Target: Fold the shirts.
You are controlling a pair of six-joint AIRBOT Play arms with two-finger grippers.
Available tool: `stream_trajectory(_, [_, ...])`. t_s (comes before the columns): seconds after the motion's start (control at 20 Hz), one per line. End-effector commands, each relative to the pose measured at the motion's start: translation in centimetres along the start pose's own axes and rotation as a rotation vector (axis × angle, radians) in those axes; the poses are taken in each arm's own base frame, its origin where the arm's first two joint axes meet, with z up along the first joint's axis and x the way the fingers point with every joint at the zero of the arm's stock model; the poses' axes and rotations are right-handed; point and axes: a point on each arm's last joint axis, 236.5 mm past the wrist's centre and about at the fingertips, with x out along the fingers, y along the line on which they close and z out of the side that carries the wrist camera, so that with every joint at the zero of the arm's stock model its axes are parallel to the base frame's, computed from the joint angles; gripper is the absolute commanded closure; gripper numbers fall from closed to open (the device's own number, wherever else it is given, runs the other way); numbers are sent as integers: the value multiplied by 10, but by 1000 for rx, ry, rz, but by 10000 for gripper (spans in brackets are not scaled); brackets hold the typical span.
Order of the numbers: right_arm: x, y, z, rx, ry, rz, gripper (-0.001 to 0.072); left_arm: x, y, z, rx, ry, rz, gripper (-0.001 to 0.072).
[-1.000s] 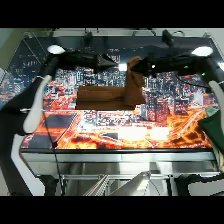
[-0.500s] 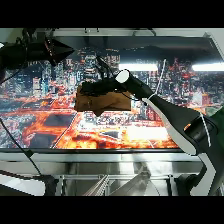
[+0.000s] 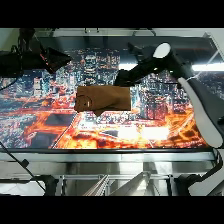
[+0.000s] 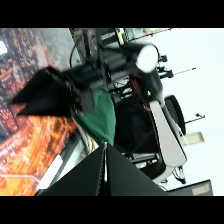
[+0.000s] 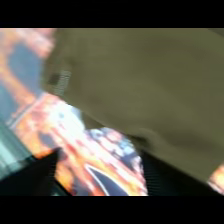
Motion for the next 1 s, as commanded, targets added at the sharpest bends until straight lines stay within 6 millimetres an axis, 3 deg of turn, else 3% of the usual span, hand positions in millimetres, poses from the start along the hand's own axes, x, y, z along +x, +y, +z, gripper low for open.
stream_trajectory(0.0, [-27,-94,-28,269,67,-143,45,1,4,-14,-4,20,-11,706])
stream_trajectory(0.1, [-10,-126,-36,366,78,-152,45,1,10,-17,-7,17,-10,706])
stream_trajectory(0.2, [14,-138,-37,424,93,-102,45,2,14,-21,-8,20,-12,706])
stream_trajectory(0.35, [55,-117,-26,417,82,78,46,2,19,-24,-14,22,-12,706])
stream_trajectory(0.55, [105,-97,-35,405,117,124,52,3,18,-25,-8,24,-16,706])
stream_trajectory(0.6, [110,-87,-35,380,117,147,165,3,18,-25,-9,25,-16,706])
stream_trajectory(0.65, [112,-75,-33,356,114,181,397,3,18,-25,-9,25,-16,706])
stream_trajectory(0.7, [110,-61,-30,331,109,230,700,3,18,-25,-9,25,-16,706])
stream_trajectory(0.85, [76,-25,-14,269,69,333,692,3,17,-27,-10,30,-20,706])
stream_trajectory(0.95, [18,-10,8,194,-32,328,693,3,16,-29,-10,41,-27,706])
